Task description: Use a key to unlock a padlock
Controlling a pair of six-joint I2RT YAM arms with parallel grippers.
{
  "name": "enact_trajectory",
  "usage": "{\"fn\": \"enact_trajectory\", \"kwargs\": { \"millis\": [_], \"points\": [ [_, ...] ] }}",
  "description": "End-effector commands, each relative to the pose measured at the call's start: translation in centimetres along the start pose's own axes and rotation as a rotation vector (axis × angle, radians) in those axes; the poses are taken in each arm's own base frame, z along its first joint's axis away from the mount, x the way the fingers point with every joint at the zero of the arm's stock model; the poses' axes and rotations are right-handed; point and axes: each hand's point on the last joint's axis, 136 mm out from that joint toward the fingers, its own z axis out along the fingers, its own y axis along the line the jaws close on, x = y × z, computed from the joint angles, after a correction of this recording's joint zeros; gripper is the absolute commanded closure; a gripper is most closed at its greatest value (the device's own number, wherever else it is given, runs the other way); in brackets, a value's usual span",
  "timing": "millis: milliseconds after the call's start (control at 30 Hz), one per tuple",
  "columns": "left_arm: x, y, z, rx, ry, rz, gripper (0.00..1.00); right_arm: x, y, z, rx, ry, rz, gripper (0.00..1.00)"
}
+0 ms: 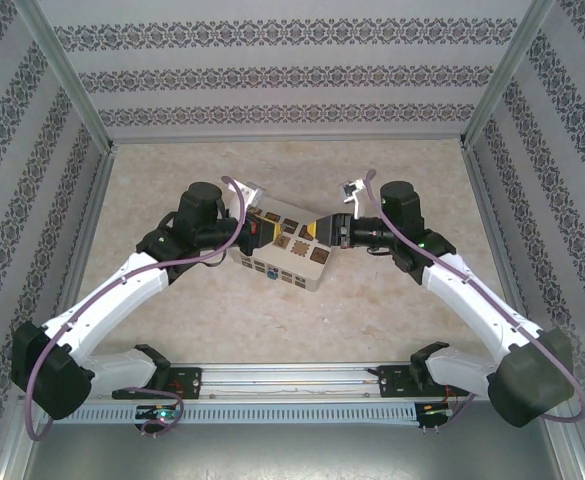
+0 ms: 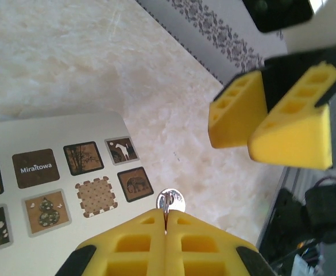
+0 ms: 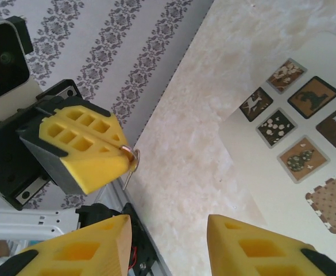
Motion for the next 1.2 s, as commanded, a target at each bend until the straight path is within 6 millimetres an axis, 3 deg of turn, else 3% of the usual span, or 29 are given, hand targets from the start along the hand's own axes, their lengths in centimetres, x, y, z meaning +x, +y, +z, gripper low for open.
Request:
{"fn": "enact_trajectory", "kwargs": {
  "millis": [0, 233, 567, 967, 1167],
  "points": [
    [1.6, -0.4, -0.8, -0.024, 0.086, 0.168, 1.00, 0.6, 2.1, 0.5, -0.068, 0.059, -0.027, 0.61],
    [-0.3, -0.9, -0.9, -0.016, -0.007, 0.185, 1.00, 0.7, 3.5, 2.5, -0.123, 0.090, -0.006, 0.63],
    [-0.8, -1.3, -1.3, -0.008, -0.036, 0.196, 1.00, 1.3, 3.0, 3.9, -0.131, 0.105, -0.001, 0.63],
    [-0.3, -3.0, -1.7, 0.080, -0.014, 0.233, 1.00, 1.4, 3.8, 3.2, -0.165, 0.085, -0.324, 0.63],
    [-0.5, -2.7, -1.9, 0.052, -0.011, 0.195, 1.00, 1.8, 4.0, 2.2, -0.148, 0.051, -0.489, 0.62]
  ]
}}
